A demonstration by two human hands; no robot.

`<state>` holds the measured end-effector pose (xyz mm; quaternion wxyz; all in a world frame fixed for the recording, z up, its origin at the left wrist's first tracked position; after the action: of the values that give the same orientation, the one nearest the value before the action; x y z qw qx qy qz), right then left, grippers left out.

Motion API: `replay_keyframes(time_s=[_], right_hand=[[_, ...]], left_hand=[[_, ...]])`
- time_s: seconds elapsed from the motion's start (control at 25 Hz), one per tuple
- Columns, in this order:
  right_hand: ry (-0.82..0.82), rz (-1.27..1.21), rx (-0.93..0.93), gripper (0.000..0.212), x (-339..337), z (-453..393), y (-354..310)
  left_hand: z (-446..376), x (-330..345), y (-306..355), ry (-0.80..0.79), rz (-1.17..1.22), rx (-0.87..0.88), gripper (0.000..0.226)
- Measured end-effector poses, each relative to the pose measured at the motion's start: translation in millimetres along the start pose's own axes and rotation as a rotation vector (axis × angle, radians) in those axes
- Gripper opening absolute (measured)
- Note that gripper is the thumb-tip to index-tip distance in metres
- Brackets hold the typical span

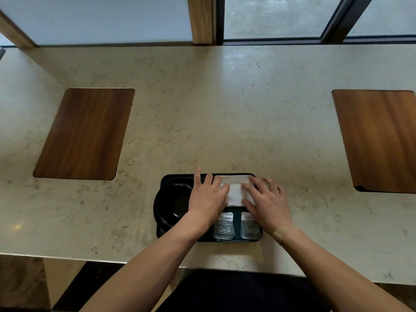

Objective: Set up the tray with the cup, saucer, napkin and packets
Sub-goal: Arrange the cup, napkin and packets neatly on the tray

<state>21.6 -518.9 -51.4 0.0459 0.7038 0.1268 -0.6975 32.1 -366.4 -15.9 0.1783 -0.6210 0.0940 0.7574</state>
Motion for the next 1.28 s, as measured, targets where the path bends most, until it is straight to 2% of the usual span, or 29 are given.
replay_keyframes(time_s=[0.72,1.28], right_hand=[[0.053,0.001,-0.004,0.043,-2.4,2.4,-1.1],[-0.004,0.014,-0.025,0.045,-2.5,0.6,4.4]], left_hand=[[-2.6,-2.4,-0.7,0.051,0.033,0.023,0.045],[-10.1,-1.2,2.3,0.013,-0.02,0.047,0.043]])
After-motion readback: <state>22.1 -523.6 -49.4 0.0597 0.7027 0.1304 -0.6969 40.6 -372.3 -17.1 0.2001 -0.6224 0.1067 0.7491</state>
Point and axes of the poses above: each hand's wrist, its own z-axis away from the middle knuckle, its own x-axis out of the palm, y = z × x, the point moved 6 cm from there along -z, towards the middle knuckle, and after that the axes turned 6 degrees about y, right-handed, at the moved point
